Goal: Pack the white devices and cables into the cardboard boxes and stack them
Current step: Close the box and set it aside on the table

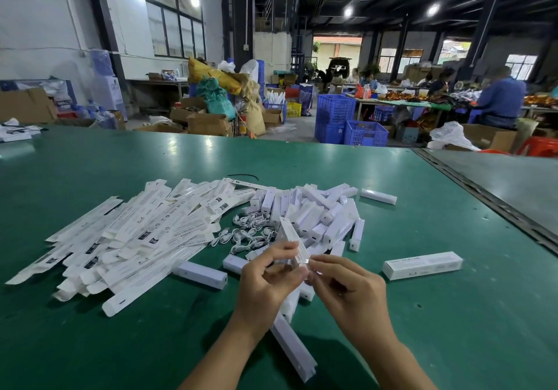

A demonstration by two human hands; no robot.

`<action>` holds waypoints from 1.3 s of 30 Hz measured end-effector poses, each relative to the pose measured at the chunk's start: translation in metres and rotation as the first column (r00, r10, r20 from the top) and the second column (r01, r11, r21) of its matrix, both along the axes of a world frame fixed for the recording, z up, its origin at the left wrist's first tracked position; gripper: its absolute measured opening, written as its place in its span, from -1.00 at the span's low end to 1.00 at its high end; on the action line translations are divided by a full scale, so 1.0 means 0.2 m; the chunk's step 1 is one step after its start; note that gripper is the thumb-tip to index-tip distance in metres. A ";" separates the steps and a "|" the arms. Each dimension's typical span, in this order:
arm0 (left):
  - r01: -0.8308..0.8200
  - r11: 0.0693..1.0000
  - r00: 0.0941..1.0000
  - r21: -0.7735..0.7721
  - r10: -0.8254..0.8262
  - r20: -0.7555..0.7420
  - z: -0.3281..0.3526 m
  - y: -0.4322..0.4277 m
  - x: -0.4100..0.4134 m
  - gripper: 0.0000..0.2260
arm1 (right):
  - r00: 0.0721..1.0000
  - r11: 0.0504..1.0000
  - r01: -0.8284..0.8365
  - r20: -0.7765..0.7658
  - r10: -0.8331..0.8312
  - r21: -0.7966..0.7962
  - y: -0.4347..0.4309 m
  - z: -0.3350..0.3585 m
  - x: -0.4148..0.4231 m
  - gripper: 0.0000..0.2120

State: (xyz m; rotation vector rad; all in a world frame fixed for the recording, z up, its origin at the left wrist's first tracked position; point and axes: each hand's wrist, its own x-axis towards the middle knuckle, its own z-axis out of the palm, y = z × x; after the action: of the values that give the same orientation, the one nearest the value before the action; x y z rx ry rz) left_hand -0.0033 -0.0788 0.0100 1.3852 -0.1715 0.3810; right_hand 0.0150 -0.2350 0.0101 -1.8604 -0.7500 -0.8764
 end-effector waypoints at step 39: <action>0.183 0.978 0.974 -0.097 -0.194 -0.120 0.03 0.06 0.02 -0.79 | 0.867 0.994 -0.108 -0.492 0.084 -0.021 0.01 -0.03 0.02 -0.71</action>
State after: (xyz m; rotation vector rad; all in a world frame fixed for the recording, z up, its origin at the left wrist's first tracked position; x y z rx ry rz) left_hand 0.0011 -0.0670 0.0163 1.2926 -0.1770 0.1380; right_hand 0.0181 -0.2340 0.0047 -1.9552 -0.5369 -0.2933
